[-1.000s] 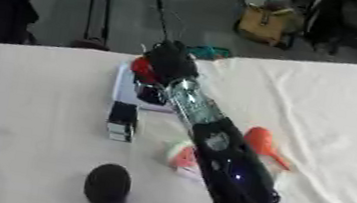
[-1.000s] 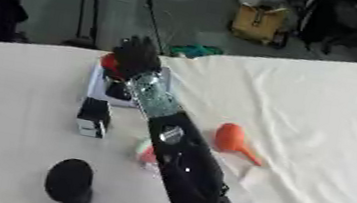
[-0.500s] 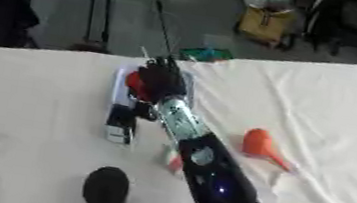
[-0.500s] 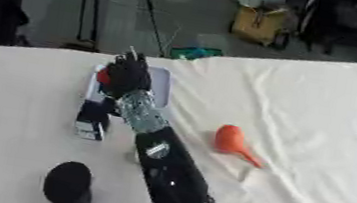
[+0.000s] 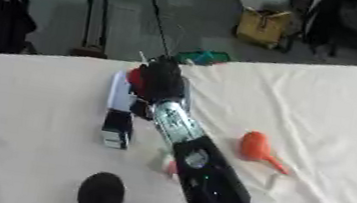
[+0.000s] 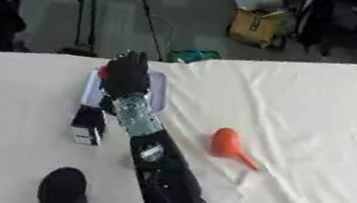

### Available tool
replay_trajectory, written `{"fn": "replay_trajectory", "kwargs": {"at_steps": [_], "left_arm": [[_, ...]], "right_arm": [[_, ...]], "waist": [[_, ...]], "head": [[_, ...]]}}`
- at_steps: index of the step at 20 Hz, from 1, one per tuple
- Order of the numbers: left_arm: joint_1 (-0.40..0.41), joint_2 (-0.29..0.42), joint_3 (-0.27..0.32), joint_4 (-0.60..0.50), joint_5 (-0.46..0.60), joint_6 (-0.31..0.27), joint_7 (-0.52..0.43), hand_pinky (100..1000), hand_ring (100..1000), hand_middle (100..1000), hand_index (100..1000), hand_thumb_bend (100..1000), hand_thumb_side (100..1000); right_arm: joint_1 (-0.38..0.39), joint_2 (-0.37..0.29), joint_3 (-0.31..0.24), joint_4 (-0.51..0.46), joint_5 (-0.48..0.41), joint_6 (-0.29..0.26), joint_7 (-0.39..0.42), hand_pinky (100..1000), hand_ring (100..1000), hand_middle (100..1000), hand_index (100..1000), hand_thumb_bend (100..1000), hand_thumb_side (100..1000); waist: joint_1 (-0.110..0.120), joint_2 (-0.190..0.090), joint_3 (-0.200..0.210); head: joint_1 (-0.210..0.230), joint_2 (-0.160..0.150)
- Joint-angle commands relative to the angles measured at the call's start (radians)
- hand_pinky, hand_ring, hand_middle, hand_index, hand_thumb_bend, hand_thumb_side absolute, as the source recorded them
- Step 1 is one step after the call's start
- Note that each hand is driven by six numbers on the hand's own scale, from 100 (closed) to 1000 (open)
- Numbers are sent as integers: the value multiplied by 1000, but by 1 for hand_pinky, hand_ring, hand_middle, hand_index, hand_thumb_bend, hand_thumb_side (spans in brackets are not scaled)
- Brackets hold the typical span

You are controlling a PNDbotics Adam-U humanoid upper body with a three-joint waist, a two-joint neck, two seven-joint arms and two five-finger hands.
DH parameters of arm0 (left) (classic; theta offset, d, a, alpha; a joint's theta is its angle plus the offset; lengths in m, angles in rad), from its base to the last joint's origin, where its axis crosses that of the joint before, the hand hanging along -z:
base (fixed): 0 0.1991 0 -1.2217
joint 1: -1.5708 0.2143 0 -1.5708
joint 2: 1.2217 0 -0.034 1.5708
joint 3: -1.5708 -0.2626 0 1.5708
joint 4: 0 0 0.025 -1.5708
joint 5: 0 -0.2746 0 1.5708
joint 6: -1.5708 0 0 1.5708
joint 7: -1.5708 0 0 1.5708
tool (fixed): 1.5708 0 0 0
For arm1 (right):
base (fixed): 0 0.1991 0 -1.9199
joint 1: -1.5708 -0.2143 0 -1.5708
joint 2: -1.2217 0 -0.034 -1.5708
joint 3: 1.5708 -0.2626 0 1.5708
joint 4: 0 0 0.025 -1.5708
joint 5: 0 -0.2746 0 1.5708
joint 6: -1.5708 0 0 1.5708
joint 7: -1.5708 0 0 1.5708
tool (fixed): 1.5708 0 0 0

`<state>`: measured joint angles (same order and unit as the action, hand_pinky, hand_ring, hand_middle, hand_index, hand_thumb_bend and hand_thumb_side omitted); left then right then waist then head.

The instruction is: Pick up objects on the table and place them in the box.

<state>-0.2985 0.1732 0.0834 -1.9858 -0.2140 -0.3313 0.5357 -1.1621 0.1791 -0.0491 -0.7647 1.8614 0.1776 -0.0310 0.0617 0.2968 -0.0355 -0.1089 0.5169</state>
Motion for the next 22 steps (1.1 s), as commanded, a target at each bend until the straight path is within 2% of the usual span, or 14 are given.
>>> {"fn": "replay_trajectory", "kwargs": {"at_steps": [1,16,22], "left_arm": [[-7,5,-3,-14,4,0,-6,704,673,748,699,100,940],[-20,-2,-6,-14,7,-7,-4,707,676,751,700,100,939],[-32,-6,-9,-14,8,-10,-6,708,677,752,700,100,937]], "right_arm": [[-35,-1,-7,-14,14,12,-2,886,855,465,695,100,547],[-52,-8,-70,11,80,96,-14,887,853,464,695,100,536],[-59,-25,-92,16,134,138,-44,887,858,468,694,100,521]], "waist": [[3,-17,3],[17,6,21],[24,23,37]], "head": [[-3,-10],[-11,-8],[-17,-31]]}}
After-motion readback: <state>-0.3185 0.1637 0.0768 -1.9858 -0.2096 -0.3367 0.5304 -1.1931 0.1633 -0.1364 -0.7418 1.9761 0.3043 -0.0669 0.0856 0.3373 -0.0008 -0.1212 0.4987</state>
